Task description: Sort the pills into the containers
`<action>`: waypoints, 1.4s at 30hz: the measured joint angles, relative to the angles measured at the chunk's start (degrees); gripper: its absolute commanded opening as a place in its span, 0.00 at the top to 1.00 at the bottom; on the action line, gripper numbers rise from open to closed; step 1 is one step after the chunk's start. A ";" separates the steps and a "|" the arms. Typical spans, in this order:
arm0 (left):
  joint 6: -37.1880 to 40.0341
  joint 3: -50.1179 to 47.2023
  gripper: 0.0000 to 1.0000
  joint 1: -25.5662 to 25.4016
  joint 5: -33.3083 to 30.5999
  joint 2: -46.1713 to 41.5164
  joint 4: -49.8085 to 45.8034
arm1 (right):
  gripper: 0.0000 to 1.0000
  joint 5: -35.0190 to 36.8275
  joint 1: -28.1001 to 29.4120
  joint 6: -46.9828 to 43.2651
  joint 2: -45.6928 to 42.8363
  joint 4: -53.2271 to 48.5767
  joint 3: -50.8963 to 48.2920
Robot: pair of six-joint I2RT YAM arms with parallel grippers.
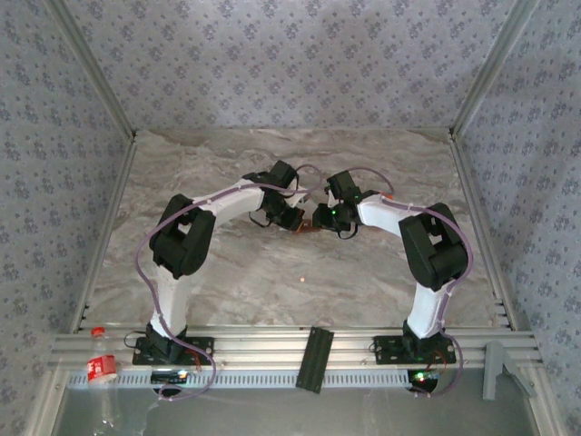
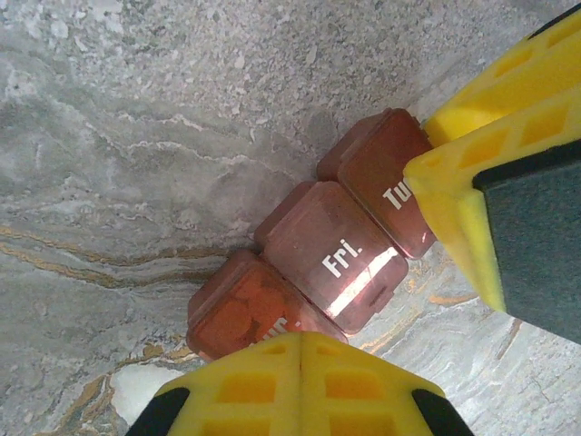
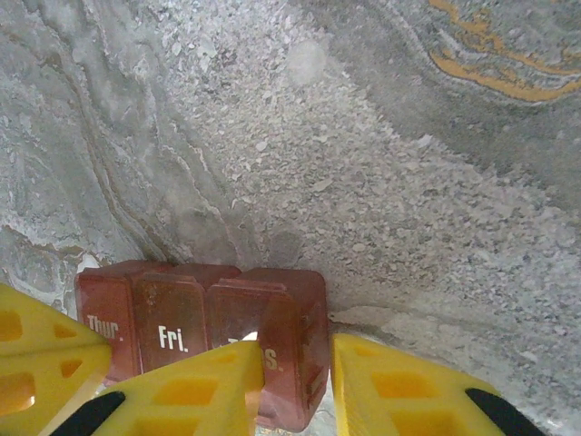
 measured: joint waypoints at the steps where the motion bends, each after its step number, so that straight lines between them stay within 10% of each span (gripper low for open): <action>1: 0.00 -0.02 1.00 0.00 0.00 0.00 0.09 | 0.72 -0.04 -0.02 0.02 0.02 0.02 0.00; 31: 0.02 -0.09 1.00 0.00 -0.61 0.63 0.92 | 0.73 -1.05 -0.44 0.02 0.50 1.01 0.02; 42: -1.81 0.68 0.46 -0.04 -5.25 -2.84 3.45 | 0.66 -0.90 -1.42 -0.02 1.11 -4.59 4.76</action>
